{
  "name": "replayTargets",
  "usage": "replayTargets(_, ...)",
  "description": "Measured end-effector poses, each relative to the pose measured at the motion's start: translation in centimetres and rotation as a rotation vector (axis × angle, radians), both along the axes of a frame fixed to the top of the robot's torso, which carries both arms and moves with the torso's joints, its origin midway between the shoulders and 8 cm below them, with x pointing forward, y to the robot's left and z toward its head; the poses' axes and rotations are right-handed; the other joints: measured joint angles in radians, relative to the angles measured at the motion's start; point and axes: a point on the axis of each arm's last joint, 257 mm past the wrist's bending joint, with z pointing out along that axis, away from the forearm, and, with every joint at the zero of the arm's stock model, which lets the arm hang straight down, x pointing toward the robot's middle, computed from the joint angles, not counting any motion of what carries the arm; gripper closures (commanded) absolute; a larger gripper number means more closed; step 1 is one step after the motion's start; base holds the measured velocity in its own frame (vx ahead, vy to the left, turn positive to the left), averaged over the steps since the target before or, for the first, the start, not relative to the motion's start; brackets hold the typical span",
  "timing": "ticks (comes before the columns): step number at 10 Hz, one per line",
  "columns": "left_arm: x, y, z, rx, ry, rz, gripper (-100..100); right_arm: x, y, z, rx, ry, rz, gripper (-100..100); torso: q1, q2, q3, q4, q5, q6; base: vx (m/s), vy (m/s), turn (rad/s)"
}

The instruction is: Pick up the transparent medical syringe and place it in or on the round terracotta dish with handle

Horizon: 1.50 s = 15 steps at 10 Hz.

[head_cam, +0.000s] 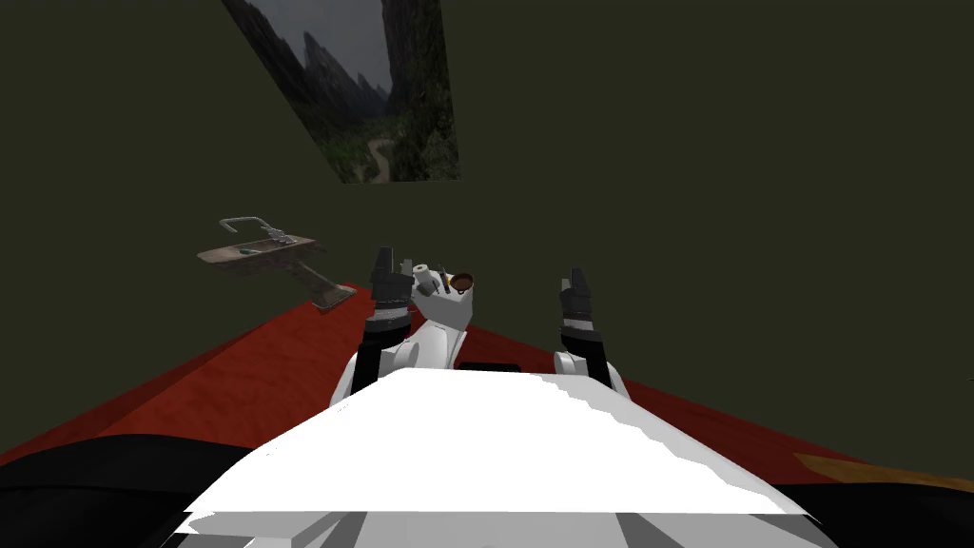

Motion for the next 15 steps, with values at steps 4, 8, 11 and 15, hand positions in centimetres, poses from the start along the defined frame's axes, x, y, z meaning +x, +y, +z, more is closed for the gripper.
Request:
replayTargets(4,1.6,-0.4,-3.7,0.135,0.097,0.039,-100,0.0,0.0,0.0,0.0,0.0,0.0,0,0.002,0.0,0.0,0.0,0.0,0.0,0.006,0.024,-0.028)
replayTargets(8,3.1,0.5,-9.2,0.299,0.224,0.116,-100,0.0,0.0,0.0,0.0,0.0,0.0,0,0.002,-0.001,-0.001,0.0,0.001,0.0,0.012,0.027,-0.025)
replayTargets(11,4.2,1.0,-12.4,0.402,0.296,0.16,-100,0.0,0.0,0.0,0.0,0.0,0.0,0,0.002,-0.001,-0.001,0.0,0.0,0.0,0.018,0.02,-0.021)
replayTargets(15,5.0,2.1,-17.0,0.554,0.39,0.214,-100,0.0,0.0,0.0,0.0,0.0,0.0,0,0.002,-0.002,-0.001,0.0,0.0,0.0,0.028,0.024,-0.014)
